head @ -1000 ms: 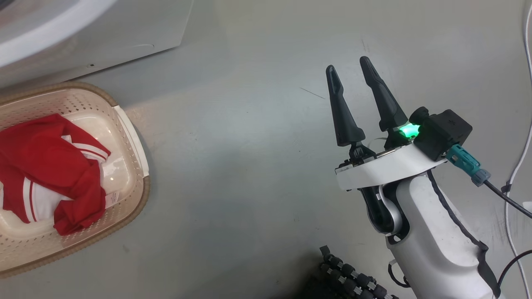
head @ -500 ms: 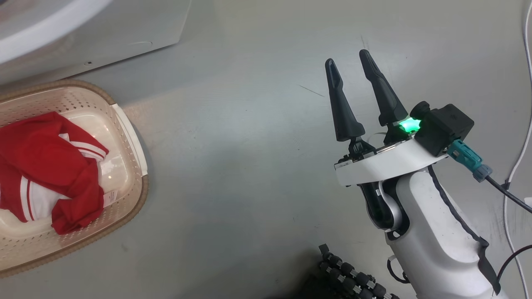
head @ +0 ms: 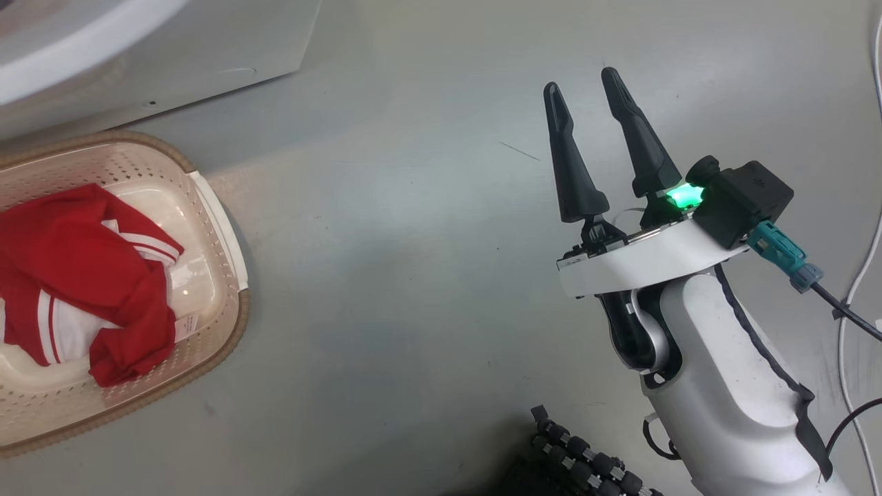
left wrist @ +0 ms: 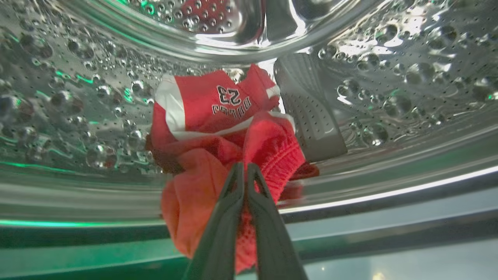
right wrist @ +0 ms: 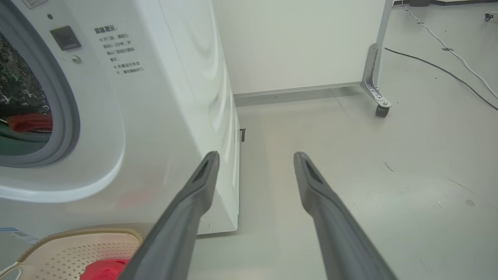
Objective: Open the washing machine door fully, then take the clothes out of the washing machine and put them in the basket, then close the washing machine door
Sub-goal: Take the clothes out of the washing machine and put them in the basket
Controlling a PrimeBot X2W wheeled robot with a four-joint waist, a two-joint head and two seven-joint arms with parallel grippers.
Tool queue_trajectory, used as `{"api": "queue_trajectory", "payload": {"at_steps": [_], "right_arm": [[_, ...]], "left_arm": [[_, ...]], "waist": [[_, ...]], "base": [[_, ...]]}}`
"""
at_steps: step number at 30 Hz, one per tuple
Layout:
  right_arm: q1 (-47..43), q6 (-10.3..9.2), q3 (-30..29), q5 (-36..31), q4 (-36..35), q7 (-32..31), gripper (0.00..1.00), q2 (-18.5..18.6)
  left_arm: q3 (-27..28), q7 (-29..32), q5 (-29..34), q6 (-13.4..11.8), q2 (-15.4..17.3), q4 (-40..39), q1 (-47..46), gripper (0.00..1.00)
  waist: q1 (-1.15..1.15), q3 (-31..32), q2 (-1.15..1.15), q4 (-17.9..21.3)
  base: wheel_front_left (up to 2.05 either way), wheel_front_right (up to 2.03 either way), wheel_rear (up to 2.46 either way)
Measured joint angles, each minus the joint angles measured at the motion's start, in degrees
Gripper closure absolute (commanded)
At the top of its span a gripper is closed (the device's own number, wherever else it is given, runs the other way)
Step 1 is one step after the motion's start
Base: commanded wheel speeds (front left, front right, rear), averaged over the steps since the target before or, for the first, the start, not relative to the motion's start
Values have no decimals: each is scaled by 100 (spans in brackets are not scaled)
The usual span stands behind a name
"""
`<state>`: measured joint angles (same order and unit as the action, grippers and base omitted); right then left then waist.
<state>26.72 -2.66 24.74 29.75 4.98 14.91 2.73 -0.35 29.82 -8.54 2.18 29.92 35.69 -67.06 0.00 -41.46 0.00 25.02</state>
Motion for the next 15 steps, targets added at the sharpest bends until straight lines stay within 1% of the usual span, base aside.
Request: {"api": "queue_trajectory", "payload": {"at_steps": [6, 15], "right_arm": [[3, -1, -57, -66, 25, 0, 0, 0], [3, 0, -136, -242, 111, 0, 0, 1]], "left_arm": [[2, -434, -63, 22, -100, -250, -1, 100], [248, -1289, -354, 13, -374, -630, 211, 100]], "waist": [[0, 50, 0, -94], [0, 196, 0, -286]], "base": [[0, 0, 0], [0, 0, 0]]}}
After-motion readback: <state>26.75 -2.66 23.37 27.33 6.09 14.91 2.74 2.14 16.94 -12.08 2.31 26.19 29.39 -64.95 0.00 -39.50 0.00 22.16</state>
